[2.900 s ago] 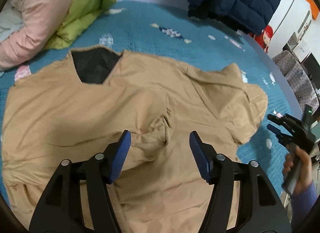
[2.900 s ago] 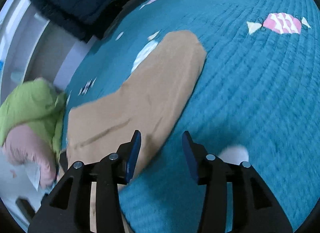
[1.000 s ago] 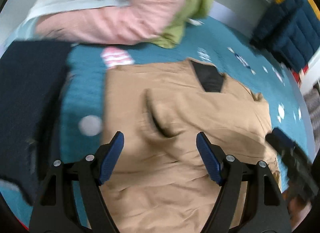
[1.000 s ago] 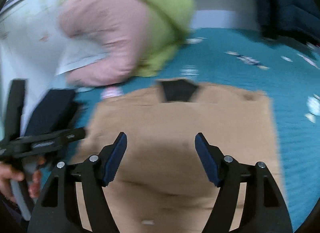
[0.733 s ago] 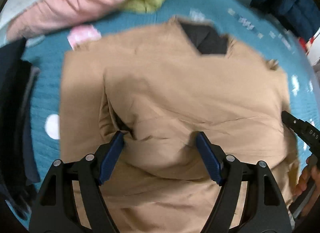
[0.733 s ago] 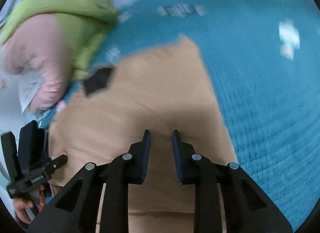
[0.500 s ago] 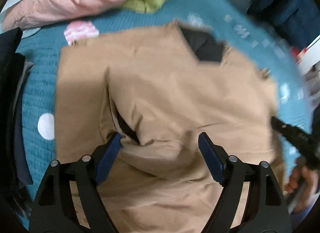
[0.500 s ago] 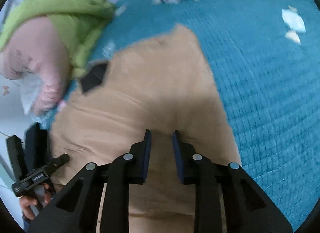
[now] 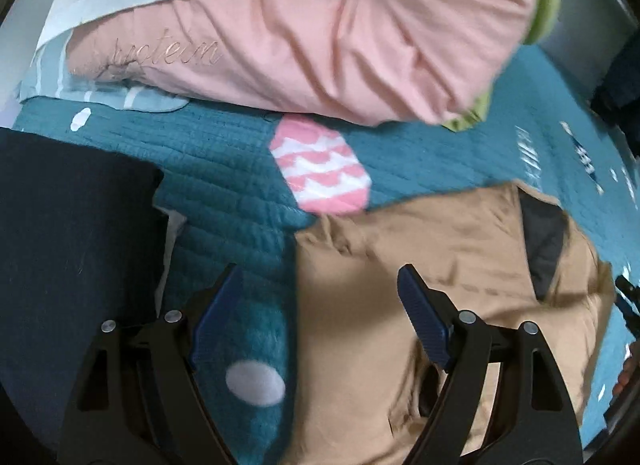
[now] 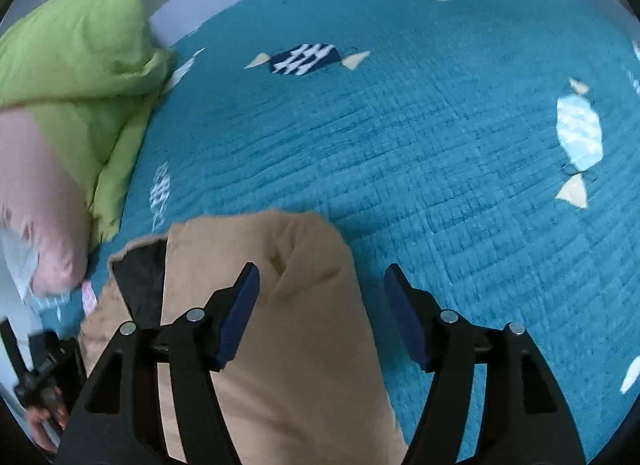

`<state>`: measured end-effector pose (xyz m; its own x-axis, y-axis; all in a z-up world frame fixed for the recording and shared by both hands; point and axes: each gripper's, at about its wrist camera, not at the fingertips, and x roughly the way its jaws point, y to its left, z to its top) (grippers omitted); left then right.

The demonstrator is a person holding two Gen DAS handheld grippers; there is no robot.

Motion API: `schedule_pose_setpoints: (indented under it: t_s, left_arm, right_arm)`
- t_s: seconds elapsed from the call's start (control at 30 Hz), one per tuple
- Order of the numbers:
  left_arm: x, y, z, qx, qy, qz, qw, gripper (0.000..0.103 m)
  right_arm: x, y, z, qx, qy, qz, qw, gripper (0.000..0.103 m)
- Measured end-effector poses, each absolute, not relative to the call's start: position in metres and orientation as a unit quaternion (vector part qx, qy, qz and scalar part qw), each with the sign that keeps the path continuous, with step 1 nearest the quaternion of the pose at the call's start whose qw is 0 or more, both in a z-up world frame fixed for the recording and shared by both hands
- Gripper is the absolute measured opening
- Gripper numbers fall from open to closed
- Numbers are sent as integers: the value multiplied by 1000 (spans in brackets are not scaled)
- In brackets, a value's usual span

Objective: Fold large clothes

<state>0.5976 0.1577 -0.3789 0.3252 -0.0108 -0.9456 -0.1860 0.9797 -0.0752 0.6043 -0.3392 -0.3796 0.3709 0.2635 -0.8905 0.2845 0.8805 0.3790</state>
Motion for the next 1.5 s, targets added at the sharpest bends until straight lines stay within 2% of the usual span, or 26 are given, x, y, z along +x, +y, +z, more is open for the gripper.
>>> schedule_pose_setpoints:
  t_s: [0.23,0.33,0.37,0.4,0.43,0.47,0.53,0.63,0.93,1.17,1.3,1.5]
  left_arm:
    - [615,153,-408,-83,614,43,784,80]
    - [617,142,-418,-61,628,29,775,80]
    - [617,138,-421,-50,632,28,773,79]
    - [617,136,-423,-47,632,26,773,66]
    - [617,135,-422,-54,629,15,775,56]
    - [617,133,-419,-54,624,15,779,50]
    - [615,130,-411,-49,615,0,787,28]
    - [606,132,-392,-57,590,-21,805,20]
    - [523,152,-313,-132,506,-86,848,18]
    - [422,146,-260,-108,462,-117,873,17]
    - [367,144,-252,-95,458,-125,875,17]
    - [282,159,-271,-126,470,-126,864,18]
  right_arm:
    - [617,-338,-406,252,599,-1,761,60]
    - [616,-336,-408,241,602,3,761,47]
    - [615,-334,-407,236,604,8,762,36]
    - [614,-333,-406,228,604,16,764,26]
    - [613,-331,-403,224,600,26,768,23]
    - [612,-331,-401,219,596,32,772,19]
    - [605,-329,-389,202,577,47,790,16]
    - [590,-331,-366,199,546,64,812,15]
    - [521,-328,-286,187,470,120,854,15]
    - [440,-335,-235,175,459,141,860,15]
    - [388,-339,-219,154,466,148,859,15]
    - [311,-343,-218,121,497,147,846,16]
